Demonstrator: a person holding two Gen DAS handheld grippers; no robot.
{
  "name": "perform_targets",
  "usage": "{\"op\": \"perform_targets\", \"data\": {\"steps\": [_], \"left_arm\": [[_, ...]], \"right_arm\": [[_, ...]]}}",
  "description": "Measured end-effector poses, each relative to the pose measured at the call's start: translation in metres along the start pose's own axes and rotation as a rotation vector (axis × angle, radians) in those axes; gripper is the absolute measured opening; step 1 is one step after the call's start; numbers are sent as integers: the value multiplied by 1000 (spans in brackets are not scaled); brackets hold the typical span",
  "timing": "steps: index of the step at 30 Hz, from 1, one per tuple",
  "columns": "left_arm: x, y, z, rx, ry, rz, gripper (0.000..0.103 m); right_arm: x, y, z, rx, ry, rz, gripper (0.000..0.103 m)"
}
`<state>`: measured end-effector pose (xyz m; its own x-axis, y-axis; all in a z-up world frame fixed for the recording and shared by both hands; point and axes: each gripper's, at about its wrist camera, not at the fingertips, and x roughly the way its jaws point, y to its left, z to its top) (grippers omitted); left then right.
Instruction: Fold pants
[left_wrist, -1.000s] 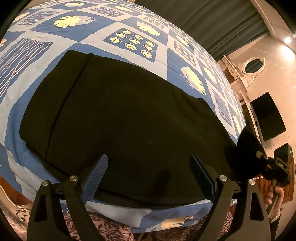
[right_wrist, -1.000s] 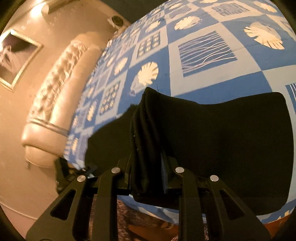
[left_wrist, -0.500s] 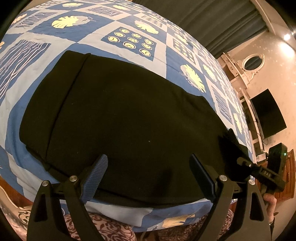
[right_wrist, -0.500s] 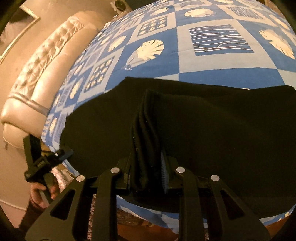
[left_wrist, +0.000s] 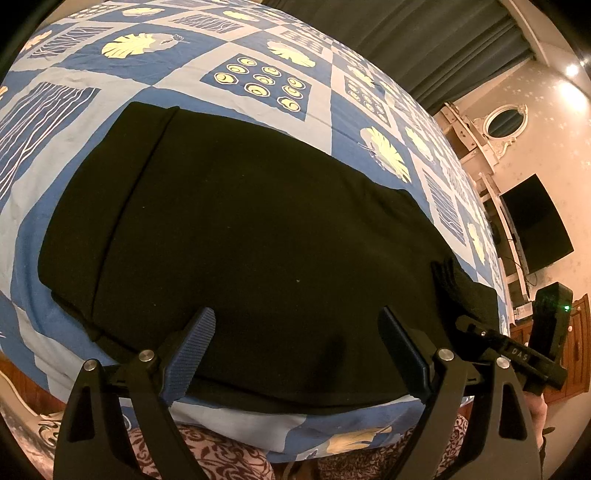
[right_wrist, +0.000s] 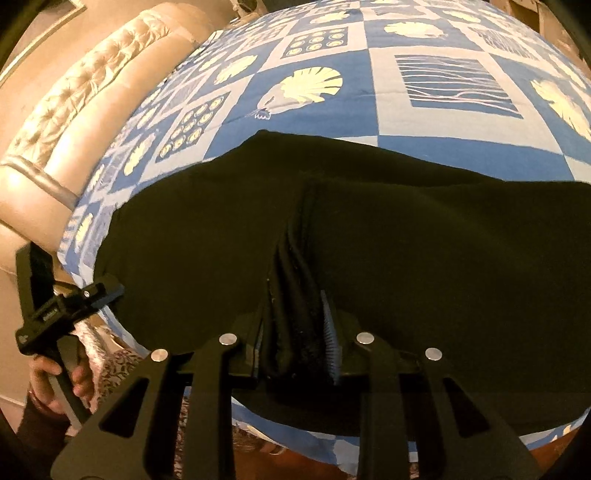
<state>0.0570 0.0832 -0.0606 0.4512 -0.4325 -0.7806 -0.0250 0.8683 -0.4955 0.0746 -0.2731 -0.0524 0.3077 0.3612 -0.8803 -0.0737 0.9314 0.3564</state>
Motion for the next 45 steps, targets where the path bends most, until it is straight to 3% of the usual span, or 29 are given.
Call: {"op": "perform_targets", "data": {"steps": [7,14,19,28,34,39,43,45], "left_arm": [[0,0,0,7,0,4,89],[0,0,-1,3,-1,-1,89],[1,0,-1,12,-1,2,89],[2,-2,-2,38,-5,12,89],[3,-4,-3,52,-10,18,90],[3,-5,-5,60,-14,23,90],[4,-5,-6,67,-16,28,90],[4,-7,-6,75,-17,34,90]], "right_arm": [[9,17,-5,-31,24,5,31],[12,35,-9,-87,17,-32,51],[9,43,-13,-100,14,-21,58],[-35,32,-22,-45,-3,124,69],[-96,-22,-29,10,-95,41,77],[-144,-118,-45,209,-197,-19,81],[-153,-203,-73,468,-255,46,81],[-139,-236,-89,583,-242,162,81]]}}
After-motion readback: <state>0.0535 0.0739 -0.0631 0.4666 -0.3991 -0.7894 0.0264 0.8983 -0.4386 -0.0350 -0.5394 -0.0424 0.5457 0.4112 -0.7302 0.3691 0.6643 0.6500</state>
